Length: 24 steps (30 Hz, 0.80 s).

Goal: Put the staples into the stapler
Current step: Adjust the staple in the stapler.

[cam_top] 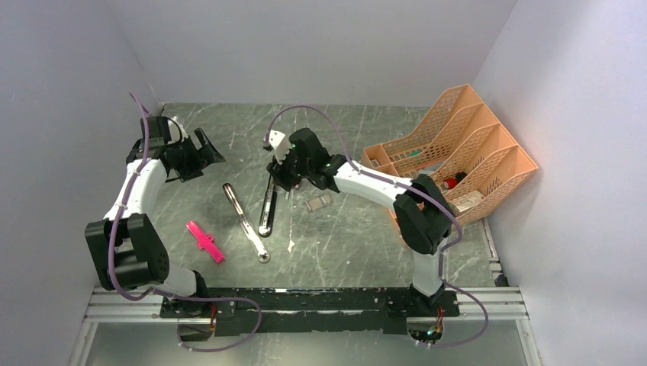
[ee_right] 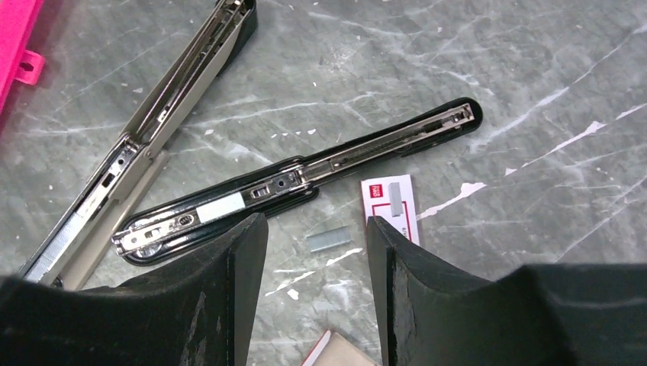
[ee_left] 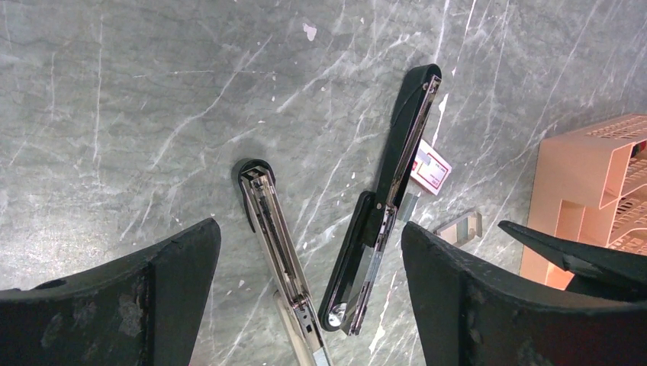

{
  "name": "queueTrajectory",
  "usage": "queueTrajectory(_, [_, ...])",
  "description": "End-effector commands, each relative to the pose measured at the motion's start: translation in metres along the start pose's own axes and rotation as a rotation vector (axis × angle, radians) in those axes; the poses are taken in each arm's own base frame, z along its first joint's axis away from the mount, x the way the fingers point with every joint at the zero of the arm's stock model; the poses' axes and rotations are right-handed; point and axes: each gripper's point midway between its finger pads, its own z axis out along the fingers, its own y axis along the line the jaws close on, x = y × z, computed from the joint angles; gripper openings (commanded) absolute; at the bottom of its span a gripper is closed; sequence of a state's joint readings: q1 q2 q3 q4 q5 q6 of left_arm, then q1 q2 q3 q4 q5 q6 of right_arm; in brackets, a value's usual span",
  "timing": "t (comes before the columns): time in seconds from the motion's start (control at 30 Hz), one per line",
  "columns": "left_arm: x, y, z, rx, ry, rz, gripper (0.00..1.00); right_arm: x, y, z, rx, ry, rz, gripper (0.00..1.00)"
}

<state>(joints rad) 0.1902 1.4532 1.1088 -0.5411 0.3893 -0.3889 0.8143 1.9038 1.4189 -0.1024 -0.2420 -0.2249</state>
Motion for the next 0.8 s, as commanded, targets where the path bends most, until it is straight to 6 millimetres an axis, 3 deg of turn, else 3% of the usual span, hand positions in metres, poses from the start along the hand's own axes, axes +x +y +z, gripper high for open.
queueTrajectory(0.0, [-0.006,-0.004,-0.001,0.035,-0.019,0.01,0.92,0.01,0.008,0.013,-0.022,0.024,0.029,0.54])
queueTrajectory(0.07, [-0.006,-0.004,-0.001,0.039,-0.019,0.01,0.92,0.009,0.015,0.012,-0.086,0.016,-0.04,0.55])
queueTrajectory(0.17, [-0.006,-0.005,-0.001,0.042,-0.019,0.012,0.92,0.003,0.006,0.003,-0.088,-0.059,-0.185,0.55])
queueTrajectory(0.23, [-0.006,-0.005,-0.002,0.042,-0.021,0.014,0.92,0.003,0.004,-0.007,-0.117,-0.135,-0.379,0.53])
queueTrajectory(0.27, [-0.007,-0.005,-0.002,0.043,-0.023,0.015,0.92,0.019,0.01,-0.011,-0.148,-0.152,-0.51,0.53])
queueTrajectory(0.37, [-0.008,-0.006,-0.004,0.044,-0.026,0.017,0.92,0.028,0.011,-0.023,-0.189,-0.224,-0.737,0.57])
queueTrajectory(0.53, [-0.008,-0.006,-0.004,0.041,-0.03,0.02,0.92,0.038,0.01,-0.027,-0.435,-0.225,-0.717,0.56])
queueTrajectory(0.7, [-0.009,-0.005,-0.004,0.036,-0.032,0.019,0.92,0.066,0.014,-0.005,-0.639,-0.113,-0.722,0.52])
queueTrajectory(0.77, [-0.009,-0.005,-0.004,0.036,-0.032,0.019,0.92,0.066,0.014,0.003,-0.7,-0.098,-0.733,0.51])
